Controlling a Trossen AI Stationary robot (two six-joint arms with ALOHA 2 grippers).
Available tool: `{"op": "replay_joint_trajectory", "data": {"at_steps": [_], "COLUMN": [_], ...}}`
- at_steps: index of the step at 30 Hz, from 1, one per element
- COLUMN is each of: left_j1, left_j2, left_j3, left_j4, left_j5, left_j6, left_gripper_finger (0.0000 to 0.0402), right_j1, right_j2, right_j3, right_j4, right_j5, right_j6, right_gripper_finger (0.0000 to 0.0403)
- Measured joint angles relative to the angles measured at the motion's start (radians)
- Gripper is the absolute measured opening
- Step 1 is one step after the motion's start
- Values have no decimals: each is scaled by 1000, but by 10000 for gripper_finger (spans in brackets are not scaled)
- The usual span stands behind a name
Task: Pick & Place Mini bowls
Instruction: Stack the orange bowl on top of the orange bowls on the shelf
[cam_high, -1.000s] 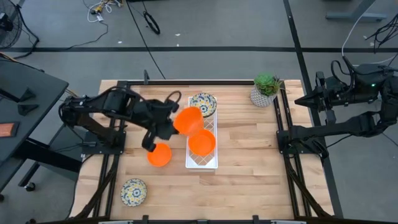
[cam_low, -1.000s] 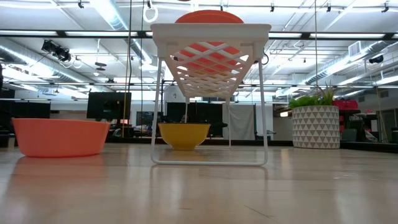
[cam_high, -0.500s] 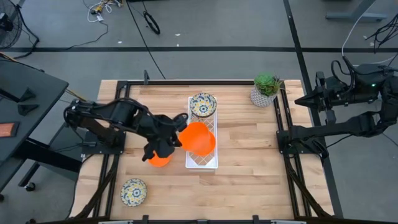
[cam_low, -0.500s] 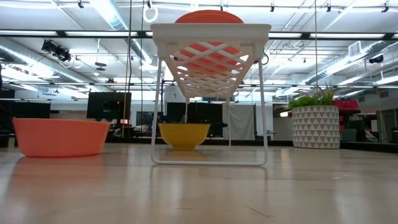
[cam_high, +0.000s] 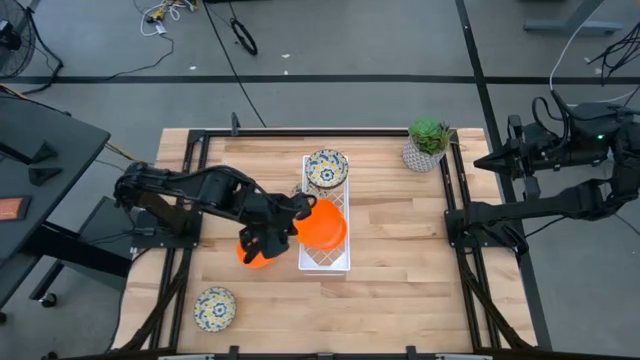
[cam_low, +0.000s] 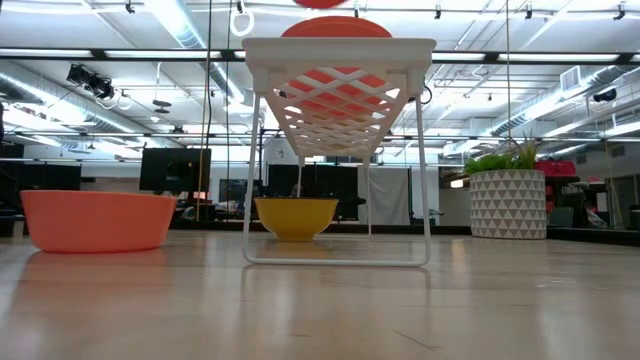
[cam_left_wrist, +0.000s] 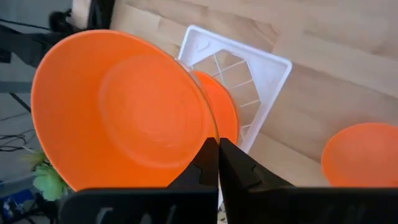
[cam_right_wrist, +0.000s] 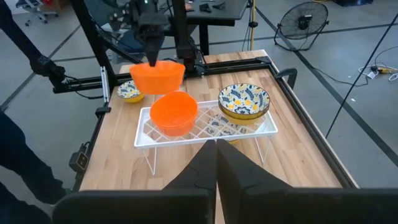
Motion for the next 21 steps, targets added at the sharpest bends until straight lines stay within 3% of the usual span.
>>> {"op": "replay_joint_trajectory", "data": {"at_steps": [13, 21], "left_j1": [83, 68], "left_j2": [96, 124], "left_j3": [0, 1], "left_j4": [-11, -33], "left_j5": [-17, 13], "left_j6": [14, -19], "left_gripper_finger": [0, 0], "right_j1": [0, 0], "right_j2": [0, 0], "right_j3": [0, 0], "right_j4": [0, 0], "right_j5": [0, 0], "right_j6": [0, 0], "right_gripper_finger": [11, 11]}}
